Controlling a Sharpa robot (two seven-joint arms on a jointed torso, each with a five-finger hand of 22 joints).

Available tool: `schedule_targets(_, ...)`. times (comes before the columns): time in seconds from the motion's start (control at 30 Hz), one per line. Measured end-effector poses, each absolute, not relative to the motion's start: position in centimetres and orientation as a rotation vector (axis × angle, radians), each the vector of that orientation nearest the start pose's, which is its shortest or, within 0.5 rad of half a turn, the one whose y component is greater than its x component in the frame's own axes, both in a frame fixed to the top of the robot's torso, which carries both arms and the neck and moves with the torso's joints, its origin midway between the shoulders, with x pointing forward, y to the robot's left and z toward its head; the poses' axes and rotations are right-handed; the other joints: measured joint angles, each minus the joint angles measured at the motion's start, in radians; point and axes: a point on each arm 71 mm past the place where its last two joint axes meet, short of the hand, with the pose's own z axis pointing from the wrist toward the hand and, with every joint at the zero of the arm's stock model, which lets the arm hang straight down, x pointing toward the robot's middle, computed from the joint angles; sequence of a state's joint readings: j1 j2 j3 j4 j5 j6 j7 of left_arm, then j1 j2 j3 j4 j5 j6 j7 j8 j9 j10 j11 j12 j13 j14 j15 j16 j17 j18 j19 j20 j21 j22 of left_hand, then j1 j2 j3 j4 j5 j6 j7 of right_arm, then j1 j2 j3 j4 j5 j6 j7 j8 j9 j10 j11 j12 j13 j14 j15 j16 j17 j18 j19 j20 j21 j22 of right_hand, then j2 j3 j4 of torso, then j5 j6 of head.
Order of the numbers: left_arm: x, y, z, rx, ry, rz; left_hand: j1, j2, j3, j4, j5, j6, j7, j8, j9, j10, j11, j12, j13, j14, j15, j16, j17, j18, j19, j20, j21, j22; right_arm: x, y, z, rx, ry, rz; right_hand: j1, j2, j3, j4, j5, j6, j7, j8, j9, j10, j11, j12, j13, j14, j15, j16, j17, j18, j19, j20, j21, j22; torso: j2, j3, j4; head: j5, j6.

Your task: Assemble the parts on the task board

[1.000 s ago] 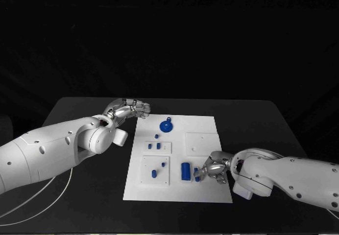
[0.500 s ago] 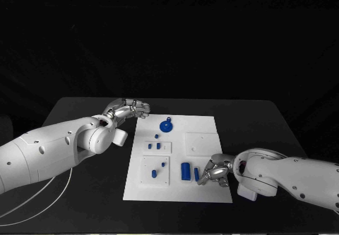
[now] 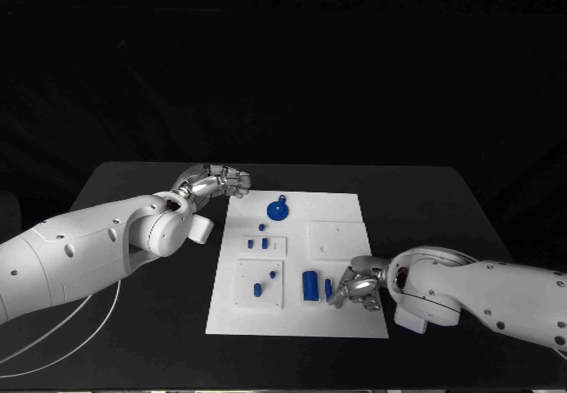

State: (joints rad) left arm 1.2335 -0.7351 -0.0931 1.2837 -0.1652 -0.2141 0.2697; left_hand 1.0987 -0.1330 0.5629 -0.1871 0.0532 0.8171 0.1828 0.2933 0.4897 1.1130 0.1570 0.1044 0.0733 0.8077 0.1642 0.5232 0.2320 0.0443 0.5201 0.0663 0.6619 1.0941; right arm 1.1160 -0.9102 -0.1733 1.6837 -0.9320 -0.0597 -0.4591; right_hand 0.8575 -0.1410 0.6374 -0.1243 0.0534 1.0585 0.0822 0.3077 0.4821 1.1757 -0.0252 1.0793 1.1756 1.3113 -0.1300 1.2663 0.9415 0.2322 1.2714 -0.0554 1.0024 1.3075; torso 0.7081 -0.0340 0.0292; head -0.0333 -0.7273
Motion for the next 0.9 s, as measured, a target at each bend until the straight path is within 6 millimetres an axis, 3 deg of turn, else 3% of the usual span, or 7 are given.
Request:
schedule_targets(0.13, 52.89, 22.03, -20.03, -0.981, 1.596, -1.371, 0.0, 0.0, 0.0, 0.0, 0.0, 0.0, 0.0, 0.0, 0.0, 0.0, 0.0, 0.0, 0.0, 0.0, 0.0, 0.0, 0.0, 0.0, 0.0, 0.0, 0.0, 0.0, 40.0, -20.32, -28.9, 0.336, 2.432, 0.565, 0.002, 0.02, 0.012, 0.016, 0.0, 0.0, 0.0, 0.003, 0.0, 0.0, 0.0, 0.0, 0.0, 0.0, 0.0, 0.0, 0.001, 0.0, 0.0, 0.0, -0.001, 0.0, 0.0, -0.0006, 0.0003, 0.001, -0.002)
schedule_targets(0.37, 52.89, 22.06, -20.04, -0.982, 1.596, -1.37, 0.0, 0.0, 0.0, 0.0, 0.0, 0.0, 0.0, 0.0, 0.0, 0.0, 0.0, 0.0, 0.0, 0.0, 0.0, 0.0, 0.0, 0.0, 0.0, 0.0, 0.0, 0.001, 40.06, -20.12, -28.96, 0.291, 2.443, 0.543, 0.038, 0.057, 0.143, 0.026, 0.0, 0.0, 0.0, 0.01, 0.002, 0.0, 0.0, 0.0, 0.001, 0.0, 0.0, 0.0, 0.001, 0.0, 0.0, 0.0, -0.004, 0.0, 0.0, -0.001, 0.0003, 0.002, -0.004)
schedule_targets(0.5, 52.89, 22.05, -20.04, -0.982, 1.597, -1.37, 0.0, 0.0, 0.0, 0.0, 0.0, 0.0, 0.0, 0.0, 0.0, 0.0, 0.0, 0.0, 0.0, 0.0, 0.0, 0.0, 0.001, 0.0, 0.0, 0.0, 0.0, 0.001, 40.14, -19.94, -28.9, 0.275, 2.445, 0.536, 0.038, 0.057, 0.186, 0.017, 0.0, 0.001, -0.001, 0.012, 0.001, 0.0, 0.0, 0.0, 0.003, 0.0, 0.0, 0.0, 0.002, 0.0, -0.003, 0.003, -0.004, 0.0, 0.0, -0.0009, 0.0, 0.003, -0.004)
schedule_targets(0.77, 52.89, 22.06, -20.04, -0.982, 1.597, -1.369, 0.0, 0.0, -0.002, 0.002, 0.0, 0.0, 0.0, 0.0, 0.0, 0.0, 0.0, 0.0, 0.0, 0.0, 0.0, 0.0, 0.001, 0.0, 0.0, 0.0, 0.0, 0.001, 40.25, -19.89, -28.89, 0.265, 2.445, 0.529, 0.037, 0.056, 0.19, 0.014, 0.0, 0.002, -0.002, 0.015, 0.0, 0.0, 0.0, 0.0, 0.003, 0.0, 0.001, 0.0, 0.002, 0.0, -0.003, 0.004, -0.004, 0.0, 0.0, -0.0006, -0.0006, 0.002, -0.003)
schedule_targets(0.9, 52.89, 22.07, -20.05, -0.982, 1.598, -1.368, 0.0, 0.0, -0.003, 0.003, 0.0, 0.0, 0.0, 0.0, 0.0, 0.0, 0.0, 0.0, 0.0, 0.0, 0.0, 0.0, 0.001, 0.0, 0.0, 0.0, 0.0, 0.001, 40.31, -20.21, -28.89, 0.268, 2.444, 0.525, 0.017, 0.036, 0.187, 0.005, 0.0, 0.002, -0.002, 0.015, 0.0, 0.0, 0.0, 0.0, 0.004, 0.0, 0.001, 0.0, 0.002, 0.0, -0.003, 0.004, 0.001, 0.0, 0.0, -0.0007, -0.0007, 0.001, -0.002)
